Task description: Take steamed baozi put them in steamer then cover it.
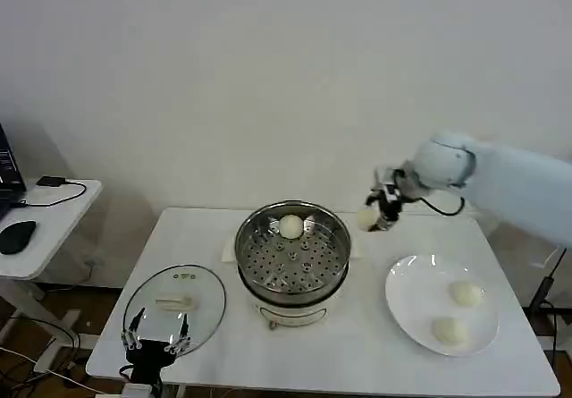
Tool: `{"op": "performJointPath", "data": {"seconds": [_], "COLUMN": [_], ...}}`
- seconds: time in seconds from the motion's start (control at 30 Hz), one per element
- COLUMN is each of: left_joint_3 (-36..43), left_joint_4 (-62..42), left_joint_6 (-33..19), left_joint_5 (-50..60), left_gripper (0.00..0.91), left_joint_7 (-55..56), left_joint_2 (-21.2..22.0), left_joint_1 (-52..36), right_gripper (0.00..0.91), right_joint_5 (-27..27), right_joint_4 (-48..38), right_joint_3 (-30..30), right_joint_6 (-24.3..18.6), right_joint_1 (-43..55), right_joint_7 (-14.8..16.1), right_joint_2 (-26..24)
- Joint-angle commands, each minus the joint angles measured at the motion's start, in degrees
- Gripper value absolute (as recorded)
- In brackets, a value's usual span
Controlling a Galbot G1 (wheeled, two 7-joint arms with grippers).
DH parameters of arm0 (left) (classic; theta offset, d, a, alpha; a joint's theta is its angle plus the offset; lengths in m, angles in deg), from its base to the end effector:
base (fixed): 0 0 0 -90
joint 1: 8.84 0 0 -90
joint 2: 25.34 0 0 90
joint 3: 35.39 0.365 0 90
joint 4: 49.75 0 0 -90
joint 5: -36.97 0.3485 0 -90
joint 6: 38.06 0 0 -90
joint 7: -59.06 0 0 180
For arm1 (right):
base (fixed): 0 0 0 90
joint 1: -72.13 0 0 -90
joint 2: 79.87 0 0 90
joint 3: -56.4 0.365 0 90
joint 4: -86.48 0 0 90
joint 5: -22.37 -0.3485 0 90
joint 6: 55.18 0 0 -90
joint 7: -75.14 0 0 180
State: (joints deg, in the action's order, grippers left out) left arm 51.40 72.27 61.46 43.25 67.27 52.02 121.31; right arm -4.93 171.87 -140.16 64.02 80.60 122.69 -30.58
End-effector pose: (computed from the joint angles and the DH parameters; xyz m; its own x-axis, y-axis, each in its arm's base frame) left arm 0.1144 0.0556 -0.3219 -0.9611 -0.1193 0.2491 -0.0264 0.9375 0.3470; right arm 0.5240 -0.0039 -0.0221 -0.3571 -0.2540 0.8989 -0.9183 -0.0806 -0.3876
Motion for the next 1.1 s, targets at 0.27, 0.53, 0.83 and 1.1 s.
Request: {"op": "performJointPath", "data": {"seconds": [0.27,0.53,0.83,1.1], "left_joint_3": [-1.0,-1.5,-1.6,-1.4], "left_joint_4": [0.7,0.7,0.8,1.0], "left_joint_6": [-0.2,-0.2,-0.5,-0.5], "left_joint_5": [-0.5,-1.2,-1.6,-1.6], "left_gripper": [0.907,0.907,0.907,0.907], "left_joint_7": [0.3,0.4,0.4,0.4], "left_joint_2": [0.0,-0.9,-1.7,-1.4], "left_joint_1": [-0.2,-0.4,0.0,-0.1], "right_gripper": [0.665,0.665,0.665,0.665], "right_joint_5": [-21.8,-23.3,-20.9,-18.7], "right_joint_4": [-7.9,-12.0,-15.5,-16.2], "right_joint_3": [-3.7,-4.8,-5.3,-5.4], "right_joint_6": [10.7,12.4,12.5,12.4], "right_joint_1": [-1.2,-4.5,-6.7,-7.1], "right_joint_7": [-9.4,-10.4,-10.4,-9.9], "right_joint_2": [26.3,30.2,32.2,31.7]}}
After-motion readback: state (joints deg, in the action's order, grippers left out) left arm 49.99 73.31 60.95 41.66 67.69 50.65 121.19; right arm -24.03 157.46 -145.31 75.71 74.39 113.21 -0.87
